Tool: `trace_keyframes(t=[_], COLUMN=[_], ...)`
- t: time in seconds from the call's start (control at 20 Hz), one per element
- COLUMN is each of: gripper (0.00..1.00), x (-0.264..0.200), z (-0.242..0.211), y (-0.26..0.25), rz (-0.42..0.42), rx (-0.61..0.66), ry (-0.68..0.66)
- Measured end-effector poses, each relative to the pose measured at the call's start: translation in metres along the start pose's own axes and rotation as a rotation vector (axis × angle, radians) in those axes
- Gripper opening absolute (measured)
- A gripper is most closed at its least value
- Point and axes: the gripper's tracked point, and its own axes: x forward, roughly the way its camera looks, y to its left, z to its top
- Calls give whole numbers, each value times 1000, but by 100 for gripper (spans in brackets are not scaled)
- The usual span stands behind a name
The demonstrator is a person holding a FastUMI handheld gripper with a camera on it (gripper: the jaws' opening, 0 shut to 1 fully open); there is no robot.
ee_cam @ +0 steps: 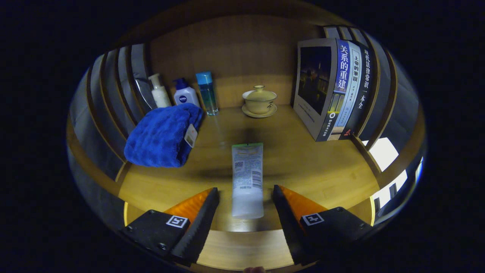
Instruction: Pull open the drawer, take out the items inside it, and place them on the countertop above the cabinet.
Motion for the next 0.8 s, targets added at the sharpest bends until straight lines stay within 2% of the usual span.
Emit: trace_keyframes(t=[0.1, 0.3, 0.4, 0.6, 0.8], gripper=[94, 94, 94, 94, 95], x=[-24, -83, -116, -174, -201], z=[10, 27, 22, -10, -62], y=[3, -18, -21, -19, -16], rz=[40, 38, 57, 101, 103], rx=[8, -58, -49, -63, -34], ry=[-68, -242, -309, -453, -518])
